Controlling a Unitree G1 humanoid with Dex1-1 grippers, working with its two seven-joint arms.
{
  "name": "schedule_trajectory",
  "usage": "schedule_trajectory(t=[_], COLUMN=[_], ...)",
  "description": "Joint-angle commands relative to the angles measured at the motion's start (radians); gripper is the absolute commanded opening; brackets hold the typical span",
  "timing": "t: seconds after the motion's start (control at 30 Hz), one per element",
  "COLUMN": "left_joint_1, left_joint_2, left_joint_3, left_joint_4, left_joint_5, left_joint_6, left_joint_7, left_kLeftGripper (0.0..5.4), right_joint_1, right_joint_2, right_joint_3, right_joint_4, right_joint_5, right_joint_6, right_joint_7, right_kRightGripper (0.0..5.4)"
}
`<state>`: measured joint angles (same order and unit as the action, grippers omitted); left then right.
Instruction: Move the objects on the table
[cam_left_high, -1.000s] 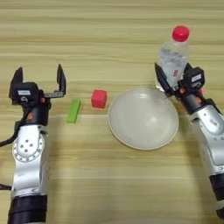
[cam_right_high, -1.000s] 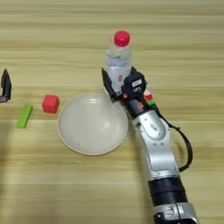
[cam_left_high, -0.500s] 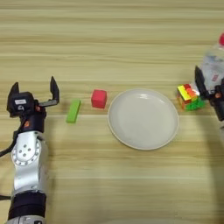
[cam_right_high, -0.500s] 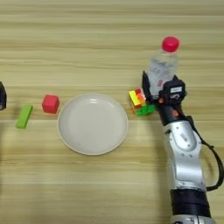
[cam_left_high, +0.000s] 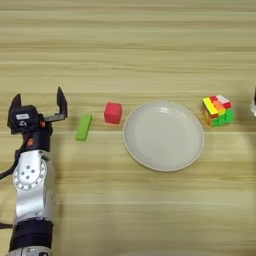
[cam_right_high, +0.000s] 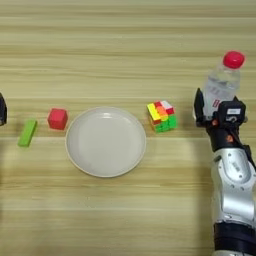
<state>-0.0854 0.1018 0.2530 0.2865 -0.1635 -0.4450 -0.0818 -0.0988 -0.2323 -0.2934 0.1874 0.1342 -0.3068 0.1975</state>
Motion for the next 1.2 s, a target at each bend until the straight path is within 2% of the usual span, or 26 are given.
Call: schedule_trajectory(t=[0.03,0.23,0.47,0.63,1.13,1.2], left_joint_1=[0.012,0.013,0.013,0.009,-0.002,-0.003], left_joint_2=[0.010,0.012,0.016,0.018,0.025,0.026], left_joint_3=[0.011,0.023,0.029,0.036,0.043,0.043], left_joint_4=[-0.008,-0.008,-0.014,-0.011,0.015,0.018], left_joint_5=[-0.018,-0.029,-0.057,-0.061,-0.066,-0.066], left_joint_6=[-0.001,0.001,0.007,0.007,0.006,0.005], left_joint_7=[-0.010,-0.020,-0.033,-0.039,-0.043,-0.043], left_kLeftGripper=[5.40,5.40,5.40,5.40,5.40,5.40], right_joint_1=[-0.007,-0.036,-0.069,-0.085,-0.117,-0.119], right_joint_2=[0.013,0.021,0.002,-0.004,-0.021,-0.022], right_joint_3=[0.016,0.027,0.033,0.029,0.034,0.035], right_joint_4=[0.061,0.186,0.316,0.401,0.528,0.533], right_joint_5=[-0.026,-0.042,-0.092,-0.097,-0.095,-0.095], right_joint_6=[-0.080,-0.162,-0.248,-0.295,-0.348,-0.351], right_joint_7=[-0.021,-0.040,-0.091,-0.109,-0.128,-0.129], right_kRightGripper=[3.17,3.17,3.17,3.17,3.16,3.54])
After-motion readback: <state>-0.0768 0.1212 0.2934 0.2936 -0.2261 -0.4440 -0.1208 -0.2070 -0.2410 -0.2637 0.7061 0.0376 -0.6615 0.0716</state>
